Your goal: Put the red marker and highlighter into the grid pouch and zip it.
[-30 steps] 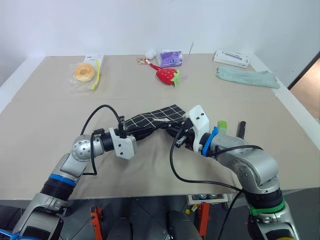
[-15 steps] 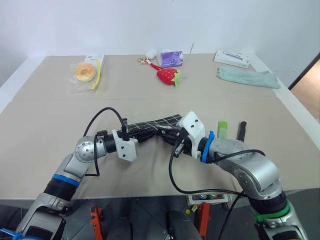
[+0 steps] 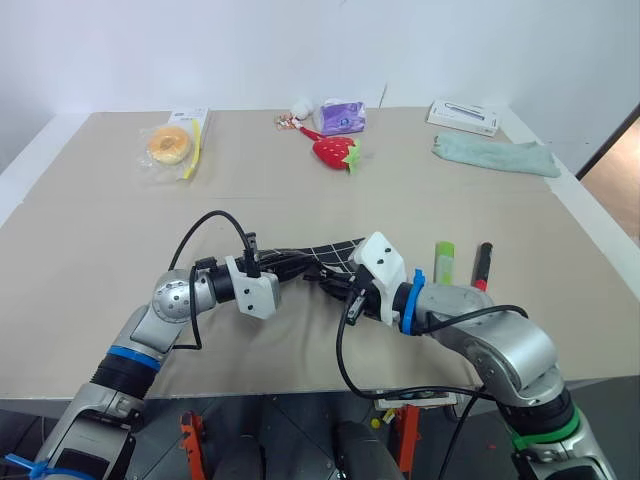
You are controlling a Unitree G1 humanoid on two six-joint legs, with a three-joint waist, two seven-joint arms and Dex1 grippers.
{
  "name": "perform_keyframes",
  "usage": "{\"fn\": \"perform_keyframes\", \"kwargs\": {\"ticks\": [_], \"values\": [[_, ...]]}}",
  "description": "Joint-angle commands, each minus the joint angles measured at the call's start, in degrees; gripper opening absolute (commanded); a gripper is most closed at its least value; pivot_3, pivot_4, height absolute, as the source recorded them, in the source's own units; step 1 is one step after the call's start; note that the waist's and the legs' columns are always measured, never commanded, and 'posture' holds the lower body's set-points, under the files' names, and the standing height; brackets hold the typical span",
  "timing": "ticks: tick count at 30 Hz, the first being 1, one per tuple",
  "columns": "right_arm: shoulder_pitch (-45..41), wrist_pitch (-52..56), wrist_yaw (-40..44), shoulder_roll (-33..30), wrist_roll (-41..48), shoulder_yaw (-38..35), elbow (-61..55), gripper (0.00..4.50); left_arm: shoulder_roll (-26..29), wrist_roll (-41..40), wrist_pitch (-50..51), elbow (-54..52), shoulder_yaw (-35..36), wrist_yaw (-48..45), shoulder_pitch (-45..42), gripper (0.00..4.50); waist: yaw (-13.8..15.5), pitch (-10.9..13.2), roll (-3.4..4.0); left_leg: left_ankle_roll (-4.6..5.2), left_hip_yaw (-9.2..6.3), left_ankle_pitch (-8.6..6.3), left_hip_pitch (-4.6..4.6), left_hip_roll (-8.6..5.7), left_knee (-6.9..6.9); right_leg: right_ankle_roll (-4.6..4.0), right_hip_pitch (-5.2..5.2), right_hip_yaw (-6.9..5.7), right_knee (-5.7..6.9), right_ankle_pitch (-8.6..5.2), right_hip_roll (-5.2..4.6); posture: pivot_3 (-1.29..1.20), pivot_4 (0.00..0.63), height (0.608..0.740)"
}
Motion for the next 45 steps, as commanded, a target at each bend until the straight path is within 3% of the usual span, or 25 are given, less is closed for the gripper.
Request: {"fn": "perform_keyframes", "kwargs": {"ticks": [1,4,6,9,13,18,35,38,44,45], "values": [[0.7,1.1,2.0,-1.1,4.3,-5.2,-3.8,2.14,0.3,-0.7,-0.2,-0.7,0.4,0.3,0.0,0.00,0.1,0.0,0.00,0.00,0.00,0.00,0.00,0.00,0.00,0.00,0.00,0.00,0.00,0.00,0.00,0.00,0.150,0.740],[3.2,2.6,6.7,-5.0,11.9,-14.4,-6.3,3.63,0.6,-0.4,-0.3,0.0,0.7,0.7,0.2,0.00,0.2,0.0,-0.01,0.00,0.00,0.00,-0.01,-0.01,0.00,0.00,0.01,0.00,0.00,0.00,-0.02,0.00,0.150,0.740],[3.4,3.7,5.6,-5.5,14.9,-20.2,-4.7,4.46,0.6,-0.4,-0.2,0.4,1.0,0.9,0.1,0.00,0.3,0.0,-0.02,0.00,0.00,0.00,-0.03,-0.03,0.01,0.01,0.02,0.00,0.00,-0.01,-0.04,0.00,0.150,0.740],[5.1,3.9,4.5,-8.8,14.1,-24.9,-1.9,4.46,0.1,-1.9,1.2,1.0,1.9,1.2,-0.3,0.00,0.3,0.0,-0.02,0.00,0.00,0.00,-0.01,-0.03,0.03,0.01,0.03,0.00,0.00,0.01,-0.03,0.00,0.150,0.740],[3.2,5.3,-8.6,-8.8,4.6,-27.5,7.8,4.46,-1.0,-5.6,4.9,1.3,3.4,1.2,-0.8,0.00,0.2,0.0,-0.03,0.00,0.03,0.00,0.04,-0.02,0.04,0.00,0.05,0.02,0.00,0.05,-0.01,0.00,0.150,0.740],[3.1,5.8,-18.5,-7.6,-3.0,-28.9,13.6,4.46,-2.5,-9.9,9.6,1.9,5.5,0.7,-1.4,0.00,0.2,0.0,-0.03,0.02,0.05,0.01,0.02,-0.04,0.02,0.01,0.02,0.06,0.00,0.05,-0.01,0.00,0.150,0.740],[8.4,10.1,-23.2,-4.4,-9.0,-29.1,14.3,4.46,-4.4,-14.1,13.8,1.0,6.6,-2.7,-7.0,0.00,0.2,0.0,-0.02,0.12,0.07,-0.05,0.00,-0.07,0.02,0.02,0.01,0.12,0.00,-0.01,-0.02,0.00,0.150,0.740],[9.3,9.3,-23.0,-3.8,-9.7,-29.6,15.3,3.62,-4.8,-14.4,14.2,1.0,6.7,-2.9,-7.7,0.00,0.1,0.0,-0.02,0.13,0.08,-0.05,0.03,-0.06,0.02,0.02,0.02,0.13,0.00,-0.01,0.00,0.00,0.150,0.740],[8.6,8.0,-22.5,-4.1,-10.2,-29.8,15.9,0.70,-5.2,-14.6,14.4,2.0,6.6,-3.1,-8.7,0.00,0.2,0.0,-0.02,0.12,0.08,-0.05,0.02,-0.09,0.08,0.03,0.07,0.14,0.00,0.00,-0.03,0.00,0.150,0.740],[8.2,8.1,-22.3,-4.2,-10.1,-30.1,15.9,0.51,-5.4,-14.6,14.5,2.4,6.6,-3.1,-9.1,0.00,0.2,0.0,-0.02,0.12,0.07,-0.05,0.02,-0.08,0.08,0.03,0.08,0.13,-0.01,0.00,-0.03,0.00,0.150,0.740]]}}
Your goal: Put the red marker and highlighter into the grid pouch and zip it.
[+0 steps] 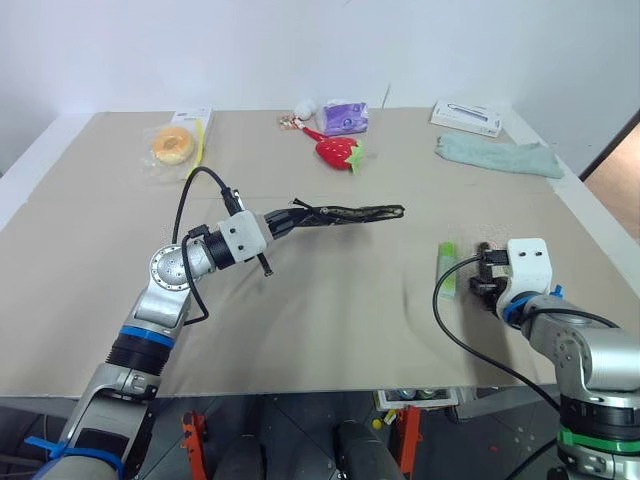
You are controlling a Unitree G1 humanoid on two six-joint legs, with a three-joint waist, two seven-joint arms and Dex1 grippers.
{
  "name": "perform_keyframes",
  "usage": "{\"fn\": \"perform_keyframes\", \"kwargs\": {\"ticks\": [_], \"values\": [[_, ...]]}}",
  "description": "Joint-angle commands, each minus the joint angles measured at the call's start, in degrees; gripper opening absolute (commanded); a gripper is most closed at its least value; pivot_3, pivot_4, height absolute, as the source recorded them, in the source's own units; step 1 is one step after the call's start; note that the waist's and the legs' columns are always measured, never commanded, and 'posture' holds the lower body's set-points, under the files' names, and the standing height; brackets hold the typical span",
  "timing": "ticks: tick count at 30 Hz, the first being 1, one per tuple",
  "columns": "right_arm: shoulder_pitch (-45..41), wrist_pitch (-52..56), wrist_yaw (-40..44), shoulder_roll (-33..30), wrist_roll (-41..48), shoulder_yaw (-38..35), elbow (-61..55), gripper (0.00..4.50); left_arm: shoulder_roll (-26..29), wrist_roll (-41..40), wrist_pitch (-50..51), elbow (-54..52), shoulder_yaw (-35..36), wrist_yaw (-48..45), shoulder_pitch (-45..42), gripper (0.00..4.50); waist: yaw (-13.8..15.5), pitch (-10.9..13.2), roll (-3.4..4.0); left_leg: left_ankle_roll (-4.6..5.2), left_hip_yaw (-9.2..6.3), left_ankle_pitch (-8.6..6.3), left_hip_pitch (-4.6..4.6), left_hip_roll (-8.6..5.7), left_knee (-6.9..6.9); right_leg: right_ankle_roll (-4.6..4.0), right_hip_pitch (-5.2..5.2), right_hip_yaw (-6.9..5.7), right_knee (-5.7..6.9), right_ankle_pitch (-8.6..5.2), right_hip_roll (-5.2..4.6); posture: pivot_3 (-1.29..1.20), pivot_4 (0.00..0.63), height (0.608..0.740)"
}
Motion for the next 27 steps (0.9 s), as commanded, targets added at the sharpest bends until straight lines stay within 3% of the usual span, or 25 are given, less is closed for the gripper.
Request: {"fn": "perform_keyframes", "kwargs": {"ticks": [1,4,11,18,27], "values": [[-0.8,-2.4,0.8,-1.9,-1.5,-1.6,0.3,0.51,-0.7,-1.0,-0.3,0.6,1.5,0.1,-2.8,0.00,0.0,0.0,0.00,0.00,0.00,0.00,0.00,0.00,0.00,0.00,0.00,0.00,0.00,0.00,0.00,0.00,0.150,0.740],[-2.5,-11.6,4.8,-4.5,-1.9,-1.9,-0.5,0.51,-1.1,-0.8,-0.9,2.4,1.5,0.0,-4.3,0.00,0.0,0.0,0.05,0.00,0.01,0.00,-0.02,-0.03,0.03,0.01,-0.01,0.05,0.00,0.01,0.00,0.00,0.150,0.740],[1.3,-43.5,28.4,-18.5,-4.8,3.9,-6.9,0.51,-1.1,0.3,-2.8,5.4,0.2,-2.3,-5.5,0.00,-0.3,0.1,0.15,0.17,0.06,-0.10,0.04,0.00,-0.05,0.11,-0.05,0.11,-0.02,-0.10,0.05,0.00,0.150,0.740],[-0.8,-53.2,38.4,-27.3,-12.3,11.4,-7.1,0.51,-2.1,1.1,-3.2,6.4,-0.4,-3.1,-6.5,0.00,0.0,0.2,0.04,0.18,0.08,-0.11,-0.04,-0.15,0.07,0.15,-0.01,0.13,-0.03,-0.11,-0.13,0.00,0.150,0.740],[-4.9,-56.4,40.4,-28.4,-19.9,15.8,-2.5,0.51,-2.3,1.4,-3.2,4.9,-0.4,-3.2,-5.8,0.00,0.0,0.2,0.04,0.17,0.08,-0.10,-0.02,-0.11,0.10,0.16,0.02,0.12,-0.05,-0.10,-0.10,0.00,0.150,0.740]]}}
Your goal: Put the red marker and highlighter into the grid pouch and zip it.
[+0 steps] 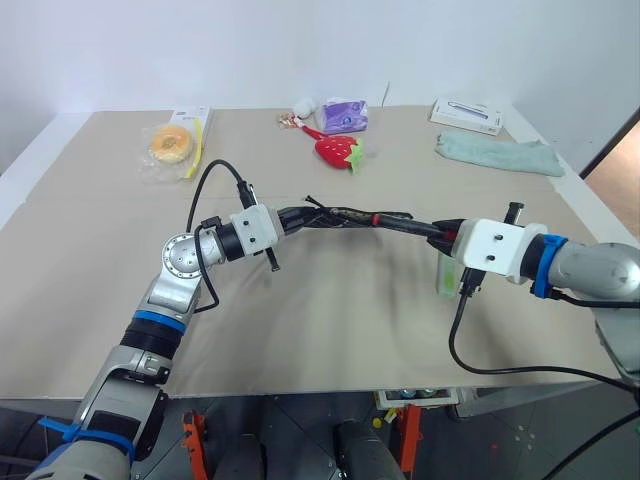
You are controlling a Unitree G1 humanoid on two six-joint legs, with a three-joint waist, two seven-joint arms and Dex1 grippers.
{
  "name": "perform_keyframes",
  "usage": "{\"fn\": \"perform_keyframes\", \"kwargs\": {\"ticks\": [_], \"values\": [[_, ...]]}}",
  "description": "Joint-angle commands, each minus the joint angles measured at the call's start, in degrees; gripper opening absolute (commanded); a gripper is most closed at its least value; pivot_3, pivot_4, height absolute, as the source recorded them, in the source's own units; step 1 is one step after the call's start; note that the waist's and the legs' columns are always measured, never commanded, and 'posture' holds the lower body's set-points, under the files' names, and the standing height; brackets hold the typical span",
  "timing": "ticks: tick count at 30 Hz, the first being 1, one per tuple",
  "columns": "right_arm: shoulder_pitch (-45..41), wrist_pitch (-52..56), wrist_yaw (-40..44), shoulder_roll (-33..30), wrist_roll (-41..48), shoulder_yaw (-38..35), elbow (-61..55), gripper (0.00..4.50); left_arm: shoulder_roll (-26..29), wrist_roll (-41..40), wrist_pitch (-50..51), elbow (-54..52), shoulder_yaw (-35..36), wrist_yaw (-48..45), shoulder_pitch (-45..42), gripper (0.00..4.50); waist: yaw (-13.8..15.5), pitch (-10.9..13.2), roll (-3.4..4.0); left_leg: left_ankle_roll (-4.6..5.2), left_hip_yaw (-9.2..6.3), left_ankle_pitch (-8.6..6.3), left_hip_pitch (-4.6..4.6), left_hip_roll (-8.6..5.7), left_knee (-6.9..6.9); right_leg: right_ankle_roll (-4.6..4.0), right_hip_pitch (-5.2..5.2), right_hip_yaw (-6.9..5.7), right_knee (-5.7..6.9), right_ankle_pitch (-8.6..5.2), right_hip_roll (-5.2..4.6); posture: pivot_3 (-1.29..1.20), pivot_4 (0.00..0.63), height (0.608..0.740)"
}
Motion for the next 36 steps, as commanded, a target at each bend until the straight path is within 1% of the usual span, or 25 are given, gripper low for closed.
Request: {"fn": "perform_keyframes", "kwargs": {"ticks": [1,4,10,17,24,36], "values": [[-1.9,-1.3,0.6,-0.8,-1.9,-0.8,0.5,0.51,-0.2,-0.1,-0.7,-2.6,0.3,0.1,-0.5,0.00,0.0,0.0,0.00,0.00,0.00,0.00,0.00,0.00,-0.01,0.00,0.00,0.00,0.00,0.00,0.00,0.00,0.150,0.740],[-1.7,-1.5,1.3,-1.0,-3.1,-0.6,0.9,0.51,-0.3,-0.2,-0.5,-3.2,0.2,0.1,-0.2,0.00,0.0,0.0,0.00,0.00,0.00,0.00,0.00,0.00,-0.01,0.00,0.00,0.00,0.00,0.00,0.00,0.00,0.150,0.740],[-3.3,0.0,1.8,1.1,-3.4,-0.1,0.3,0.51,-0.6,0.5,-0.6,-4.6,-0.7,-0.2,0.4,0.00,0.0,0.0,0.00,0.00,-0.01,0.00,0.01,0.00,0.00,-0.02,0.00,0.00,0.01,0.02,0.00,0.00,0.150,0.740],[-3.4,2.4,2.7,1.9,-1.6,-1.5,-2.1,0.51,-0.3,2.5,-1.9,-2.6,-1.0,0.6,1.3,0.00,0.0,0.0,0.00,0.00,0.00,0.00,0.01,0.00,0.00,-0.03,0.00,0.00,0.01,0.03,0.01,0.00,0.150,0.740],[-3.2,4.4,3.2,2.6,0.0,-2.3,-3.2,0.51,-0.8,3.5,-1.9,-1.3,-0.6,1.8,0.5,0.00,0.0,0.0,0.00,0.00,-0.01,0.00,0.02,0.00,0.01,-0.05,0.02,0.00,0.01,0.05,0.00,0.00,0.150,0.740],[-3.5,2.6,3.5,1.9,-4.1,0.0,-1.1,0.51,-1.1,3.0,-2.0,-2.4,-0.5,2.2,0.9,0.00,0.0,0.0,0.00,0.00,-0.01,0.00,0.02,0.00,0.01,-0.05,0.02,0.00,0.01,0.05,0.00,0.00,0.150,0.740]]}}
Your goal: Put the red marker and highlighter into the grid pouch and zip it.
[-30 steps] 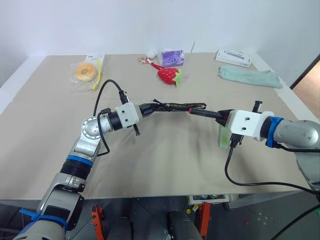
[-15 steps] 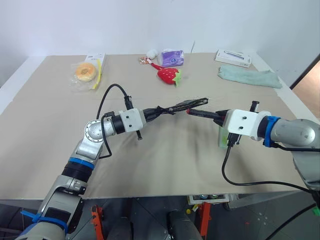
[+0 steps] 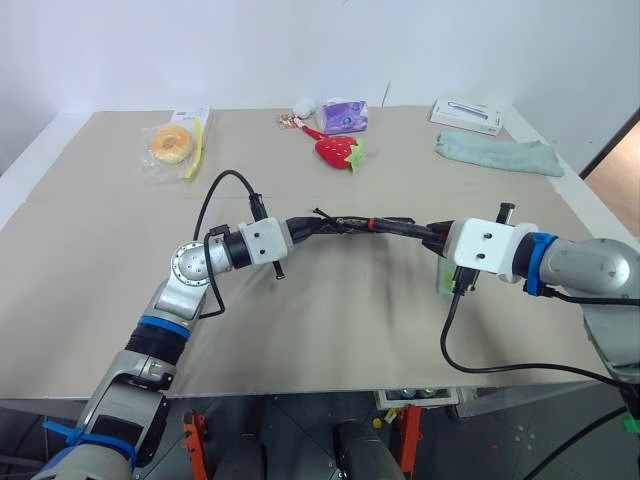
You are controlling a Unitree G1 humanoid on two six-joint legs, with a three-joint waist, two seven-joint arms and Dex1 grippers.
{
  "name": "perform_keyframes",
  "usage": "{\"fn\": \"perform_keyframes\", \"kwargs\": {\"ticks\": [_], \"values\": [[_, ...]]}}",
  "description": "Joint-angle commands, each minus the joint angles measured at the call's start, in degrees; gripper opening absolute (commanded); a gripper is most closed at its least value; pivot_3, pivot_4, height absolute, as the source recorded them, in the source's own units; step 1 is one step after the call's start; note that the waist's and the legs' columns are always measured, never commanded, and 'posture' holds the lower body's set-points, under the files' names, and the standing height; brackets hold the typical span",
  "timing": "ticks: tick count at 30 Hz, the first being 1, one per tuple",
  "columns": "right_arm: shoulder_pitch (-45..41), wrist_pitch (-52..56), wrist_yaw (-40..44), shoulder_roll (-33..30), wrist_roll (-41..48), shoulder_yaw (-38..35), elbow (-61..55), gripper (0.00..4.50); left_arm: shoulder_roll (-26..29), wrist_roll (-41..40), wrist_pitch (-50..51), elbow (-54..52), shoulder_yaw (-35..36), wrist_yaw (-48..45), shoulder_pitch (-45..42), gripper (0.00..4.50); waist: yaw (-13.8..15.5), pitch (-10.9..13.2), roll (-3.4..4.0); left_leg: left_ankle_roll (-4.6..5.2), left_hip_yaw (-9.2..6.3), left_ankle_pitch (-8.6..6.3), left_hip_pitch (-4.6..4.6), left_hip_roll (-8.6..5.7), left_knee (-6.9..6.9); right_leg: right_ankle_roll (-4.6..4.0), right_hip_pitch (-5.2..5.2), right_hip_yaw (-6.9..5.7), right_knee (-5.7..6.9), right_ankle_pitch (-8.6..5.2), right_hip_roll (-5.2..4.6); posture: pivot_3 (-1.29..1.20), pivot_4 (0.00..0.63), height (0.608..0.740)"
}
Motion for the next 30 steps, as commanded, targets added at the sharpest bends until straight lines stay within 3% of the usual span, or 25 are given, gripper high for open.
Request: {"fn": "perform_keyframes", "kwargs": {"ticks": [1,8,17,30], "values": [[-1.3,-1.3,-0.2,-1.1,-2.3,0.0,0.6,0.51,0.3,-0.6,-0.9,-2.0,0.8,0.5,-0.3,0.00,0.0,0.0,0.00,0.00,0.00,0.00,0.00,0.00,0.00,0.00,0.00,0.00,0.00,0.00,0.00,0.00,0.150,0.740],[-2.0,-3.3,-0.5,-0.2,-5.6,1.8,2.8,0.51,-0.1,-0.1,-1.1,-3.4,-0.1,0.3,-0.3,0.00,0.0,0.0,0.00,0.00,0.00,0.00,0.02,0.00,0.00,-0.01,0.00,0.00,0.01,0.01,0.00,0.00,0.150,0.740],[-8.0,-2.2,-0.4,6.9,-7.9,8.8,2.0,0.51,-2.0,0.2,-0.1,-6.1,-2.1,0.3,0.3,0.00,0.0,0.0,0.01,-0.01,0.00,0.01,0.08,0.03,0.01,-0.07,0.02,0.00,0.02,0.06,0.04,0.00,0.150,0.740],[-10.1,-5.8,-1.6,13.9,-9.6,12.3,7.0,0.51,-3.6,-1.0,1.6,-9.8,-3.7,-0.8,1.8,0.00,0.0,0.0,0.01,-0.02,-0.02,0.01,0.09,0.03,0.02,-0.11,0.04,-0.02,0.04,0.09,0.03,0.00,0.150,0.740]]}}
